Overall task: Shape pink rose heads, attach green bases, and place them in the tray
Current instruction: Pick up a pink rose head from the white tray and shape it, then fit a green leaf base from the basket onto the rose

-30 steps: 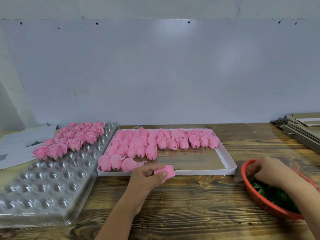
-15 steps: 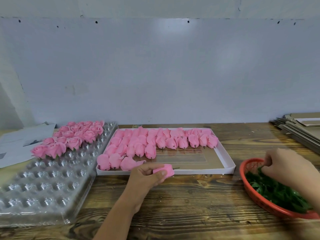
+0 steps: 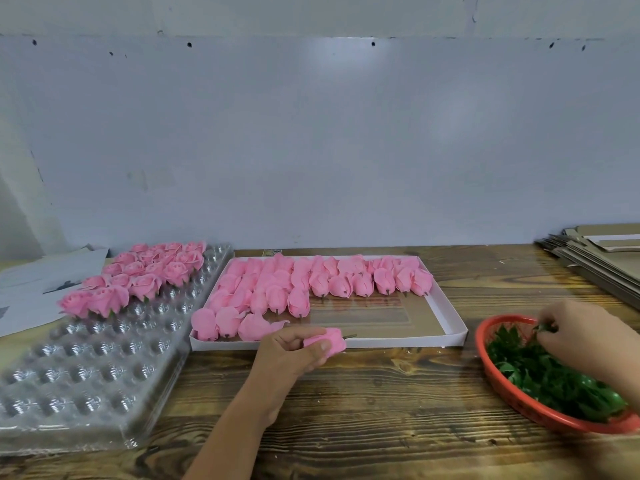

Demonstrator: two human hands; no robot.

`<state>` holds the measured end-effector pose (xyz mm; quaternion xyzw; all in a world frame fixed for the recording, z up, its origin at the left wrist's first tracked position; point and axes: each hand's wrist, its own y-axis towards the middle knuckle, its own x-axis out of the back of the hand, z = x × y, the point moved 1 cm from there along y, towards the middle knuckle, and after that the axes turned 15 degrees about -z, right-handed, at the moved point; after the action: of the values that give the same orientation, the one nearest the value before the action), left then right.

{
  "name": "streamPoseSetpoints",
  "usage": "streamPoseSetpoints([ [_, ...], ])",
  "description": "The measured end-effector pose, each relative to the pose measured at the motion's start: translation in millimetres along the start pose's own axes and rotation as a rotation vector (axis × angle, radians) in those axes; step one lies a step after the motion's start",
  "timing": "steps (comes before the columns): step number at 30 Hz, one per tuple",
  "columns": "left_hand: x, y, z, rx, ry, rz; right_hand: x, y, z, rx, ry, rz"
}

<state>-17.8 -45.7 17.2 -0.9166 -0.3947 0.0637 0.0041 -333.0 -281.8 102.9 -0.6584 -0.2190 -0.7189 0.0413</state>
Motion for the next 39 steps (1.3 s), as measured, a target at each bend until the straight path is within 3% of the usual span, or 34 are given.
streamPoseSetpoints([
  [10, 0, 1, 2, -0.008, -0.009, 0.016, 0, 0, -3, -0.036, 0.219, -0.110],
  [15, 1, 1, 2, -0.005, -0.026, 0.018, -6, -3, -9, -0.050, 0.212, -0.012],
  [28, 0, 2, 2, -0.002, -0.029, 0.011, -14, -5, -17, -0.018, 0.289, -0.027],
  [36, 0, 1, 1, -0.001, -0.034, 0.008, -4, -11, -17, 0.034, 0.353, -0.100],
  [39, -1, 0, 0, 0.001, -0.043, 0.009, 1, -11, -16, 0.047, 0.373, -0.206],
])
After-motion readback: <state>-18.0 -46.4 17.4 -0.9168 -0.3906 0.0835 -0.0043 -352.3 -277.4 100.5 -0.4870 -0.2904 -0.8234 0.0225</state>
